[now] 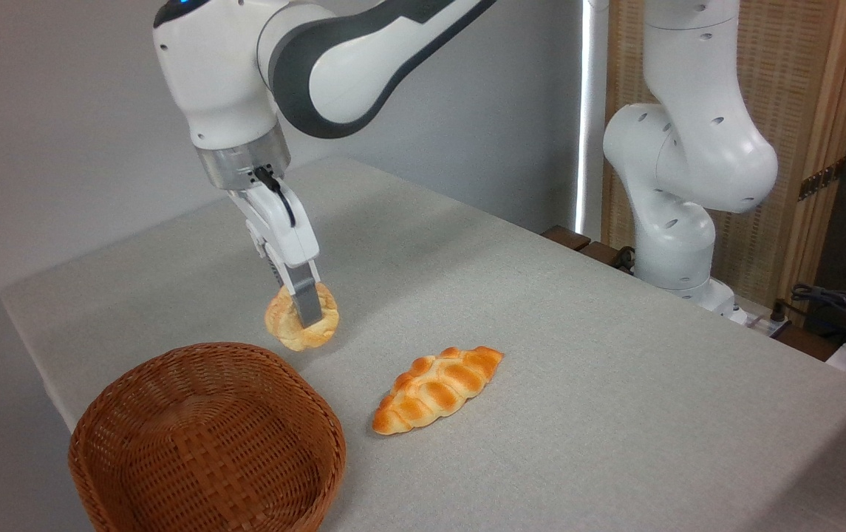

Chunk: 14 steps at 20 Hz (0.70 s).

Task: Put bread into the basket
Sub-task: 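Carry the held ring roll over toward the wicker basket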

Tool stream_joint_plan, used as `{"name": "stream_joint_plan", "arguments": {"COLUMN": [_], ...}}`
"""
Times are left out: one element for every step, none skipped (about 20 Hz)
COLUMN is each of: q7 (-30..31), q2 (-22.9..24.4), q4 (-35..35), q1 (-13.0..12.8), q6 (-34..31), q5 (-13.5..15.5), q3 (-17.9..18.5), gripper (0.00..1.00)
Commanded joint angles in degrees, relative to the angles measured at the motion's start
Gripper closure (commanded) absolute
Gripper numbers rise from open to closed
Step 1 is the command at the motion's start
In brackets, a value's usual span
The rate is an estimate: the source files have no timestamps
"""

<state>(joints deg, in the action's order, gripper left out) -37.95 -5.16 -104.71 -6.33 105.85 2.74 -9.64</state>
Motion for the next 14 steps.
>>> {"name": "stream_joint_plan", "arguments": {"q7": [-1.0, -1.0, -1.0, -1.0, -1.0, -0.8, -0.6, -0.5, -0.6, -0.7, -0.7, -0.7, -0.8, -0.9], "q2": [0.2, 0.1, -0.2, -0.3, -0.5, -0.5, -0.5, -0.6, -1.0, -1.6, -2.0, -2.4, -3.0, -3.6], "q4": [3.2, 4.0, 4.8, 5.0, 5.0, 5.0, 5.1, 5.1, 5.1, 5.1, 5.1, 5.0, 5.0, 5.0], "q1": [0.0, 0.1, 0.2, 0.2, 0.3, 0.3, 0.3, 0.3, 0.3, 0.3, 0.3, 0.3, 0.3, 0.3], "q6": [-0.6, -0.4, -0.3, 0.0, 1.8, 4.8, 7.2, 8.6, 9.5, 11.0, 13.6, 15.9, 17.5, 18.9], "q5": [1.1, 1.1, 1.1, 1.1, 1.1, 1.1, 1.0, 1.0, 1.0, 0.9, 0.9, 0.9, 0.8, 0.5], "q3": [0.8, 0.8, 0.8, 0.9, 0.9, 0.9, 0.9, 0.9, 0.9, 0.9, 0.9, 0.9, 0.9, 0.9], "gripper": [0.68, 0.68, 0.68, 0.68, 0.68, 0.68, 0.68, 0.67, 0.67, 0.65, 0.63, 0.63, 0.60, 0.54]}}
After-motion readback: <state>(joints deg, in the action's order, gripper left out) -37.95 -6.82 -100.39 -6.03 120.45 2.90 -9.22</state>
